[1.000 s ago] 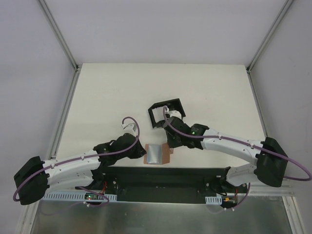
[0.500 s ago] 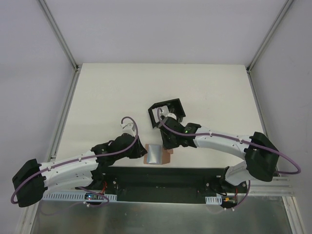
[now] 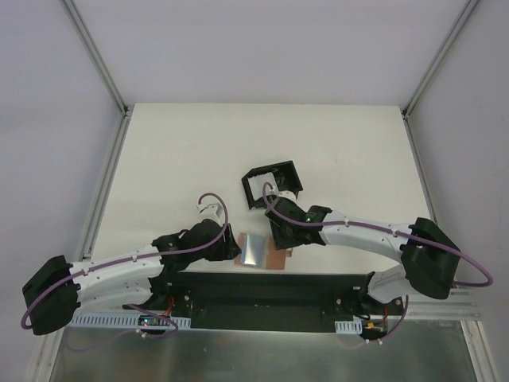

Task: Put the credit cards into the card holder
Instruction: Open the card holder at the corner of the board.

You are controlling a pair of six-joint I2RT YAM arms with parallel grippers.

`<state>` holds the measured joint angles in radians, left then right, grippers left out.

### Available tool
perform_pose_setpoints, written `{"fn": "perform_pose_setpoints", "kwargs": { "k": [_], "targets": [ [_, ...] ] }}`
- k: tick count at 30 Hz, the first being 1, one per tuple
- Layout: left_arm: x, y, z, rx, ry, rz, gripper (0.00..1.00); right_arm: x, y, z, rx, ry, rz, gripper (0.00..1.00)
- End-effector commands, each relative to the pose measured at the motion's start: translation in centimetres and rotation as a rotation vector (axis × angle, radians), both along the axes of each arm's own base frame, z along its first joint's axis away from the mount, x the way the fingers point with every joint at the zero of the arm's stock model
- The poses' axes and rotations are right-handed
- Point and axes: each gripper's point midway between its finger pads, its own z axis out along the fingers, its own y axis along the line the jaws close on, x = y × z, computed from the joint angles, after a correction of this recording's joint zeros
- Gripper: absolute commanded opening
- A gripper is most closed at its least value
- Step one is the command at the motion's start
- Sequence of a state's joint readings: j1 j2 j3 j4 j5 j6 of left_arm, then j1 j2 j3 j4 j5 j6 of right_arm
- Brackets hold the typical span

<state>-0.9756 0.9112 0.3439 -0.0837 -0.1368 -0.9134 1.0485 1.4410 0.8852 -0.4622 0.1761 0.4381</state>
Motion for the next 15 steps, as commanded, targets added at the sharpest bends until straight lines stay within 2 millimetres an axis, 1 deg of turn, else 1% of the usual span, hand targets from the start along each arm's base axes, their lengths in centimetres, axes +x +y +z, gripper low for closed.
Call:
{"fn": "perform_pose_setpoints", "kwargs": {
  "k": [1,4,6,8,9,12,15],
  "targets": [
    [0.0,0.6,-0.9,0.051,0.004,0.002,0.52,-0.1,-1.0,-0.2,-0.013,0.001,-0.025,0.38],
    [0.1,0.3,-0.7,0.045,0.0,-0.003,0.52,-0.2,-1.2,-0.7,-0.021,0.005,-0.028,0.37],
    [0.3,0.1,-0.5,0.042,-0.006,-0.006,0.55,-0.2,-1.2,-1.0,-0.028,0.011,-0.027,0.37],
    [0.5,-0.5,-0.1,0.02,-0.018,-0.021,0.55,-0.3,-1.3,-1.2,-0.03,0.015,-0.025,0.37],
    [0.7,-1.2,0.3,-0.014,-0.03,-0.038,0.54,-0.2,-1.3,-1.4,-0.03,0.016,-0.024,0.37],
    [1.2,-2.7,1.2,-0.107,-0.037,-0.079,0.5,-0.2,-1.4,-1.5,-0.038,0.016,-0.021,0.37],
    [1.5,-3.0,1.4,-0.166,-0.011,-0.101,0.43,-0.2,-1.5,-1.6,-0.041,0.021,-0.019,0.37]
  ]
}}
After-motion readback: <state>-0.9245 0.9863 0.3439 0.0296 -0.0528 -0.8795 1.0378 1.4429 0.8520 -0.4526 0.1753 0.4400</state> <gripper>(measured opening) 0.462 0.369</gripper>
